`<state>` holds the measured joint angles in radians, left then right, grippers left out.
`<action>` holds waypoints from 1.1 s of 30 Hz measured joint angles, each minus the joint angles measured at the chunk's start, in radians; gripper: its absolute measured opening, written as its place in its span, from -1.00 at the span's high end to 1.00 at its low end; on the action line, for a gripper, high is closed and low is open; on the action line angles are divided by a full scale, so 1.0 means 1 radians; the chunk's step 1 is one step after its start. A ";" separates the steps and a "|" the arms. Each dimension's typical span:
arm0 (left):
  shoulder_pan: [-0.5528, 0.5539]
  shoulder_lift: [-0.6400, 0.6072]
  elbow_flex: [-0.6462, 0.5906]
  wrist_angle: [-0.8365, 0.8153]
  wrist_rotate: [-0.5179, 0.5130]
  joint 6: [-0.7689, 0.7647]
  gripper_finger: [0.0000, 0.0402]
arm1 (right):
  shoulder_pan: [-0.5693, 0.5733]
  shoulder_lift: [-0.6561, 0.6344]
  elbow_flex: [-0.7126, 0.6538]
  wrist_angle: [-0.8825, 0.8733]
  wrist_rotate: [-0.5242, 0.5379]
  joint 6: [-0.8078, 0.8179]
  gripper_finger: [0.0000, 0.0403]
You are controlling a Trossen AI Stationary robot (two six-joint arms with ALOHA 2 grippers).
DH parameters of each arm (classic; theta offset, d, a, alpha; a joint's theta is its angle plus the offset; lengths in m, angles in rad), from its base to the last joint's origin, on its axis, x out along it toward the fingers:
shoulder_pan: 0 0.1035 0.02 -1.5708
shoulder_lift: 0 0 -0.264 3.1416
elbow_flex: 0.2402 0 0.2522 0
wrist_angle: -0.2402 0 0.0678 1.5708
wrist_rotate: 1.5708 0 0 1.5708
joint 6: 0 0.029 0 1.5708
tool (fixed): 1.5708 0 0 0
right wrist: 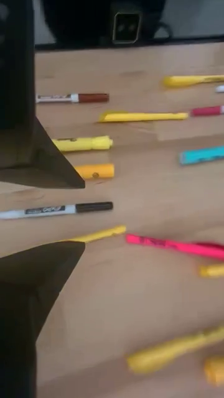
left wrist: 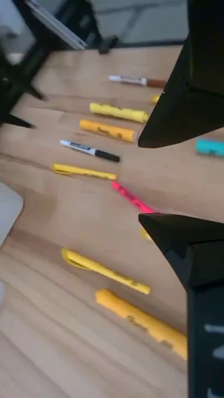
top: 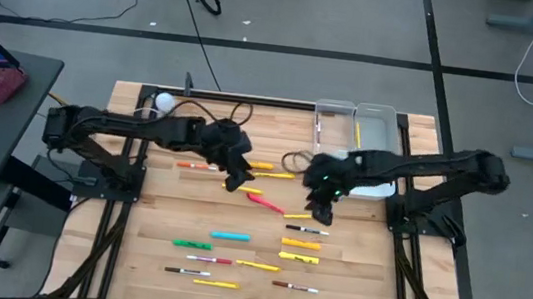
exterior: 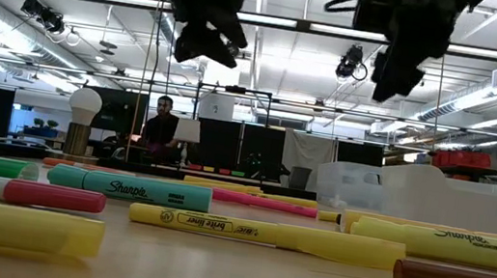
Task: Pick & Place Markers
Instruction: Put the yellow pen into the gray bin
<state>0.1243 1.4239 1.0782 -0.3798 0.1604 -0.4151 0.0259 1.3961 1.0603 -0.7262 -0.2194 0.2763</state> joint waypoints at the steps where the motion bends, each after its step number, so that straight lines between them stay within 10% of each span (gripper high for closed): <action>1: -0.004 -0.023 -0.020 -0.001 0.000 -0.023 0.06 | 0.005 0.030 0.000 0.005 0.000 -0.028 0.19; 12: -0.099 -0.234 -0.141 -0.045 -0.045 -0.117 0.06 | 0.038 0.265 0.000 0.020 0.065 -0.320 0.06; 33: -0.173 -0.303 -0.145 -0.134 -0.124 -0.088 0.06 | 0.058 0.440 0.004 -0.013 0.181 -0.306 0.68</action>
<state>-0.0490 1.1210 0.9337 -0.5141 0.0364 -0.5028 0.0841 1.8366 1.0645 -0.7394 -0.0385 -0.0293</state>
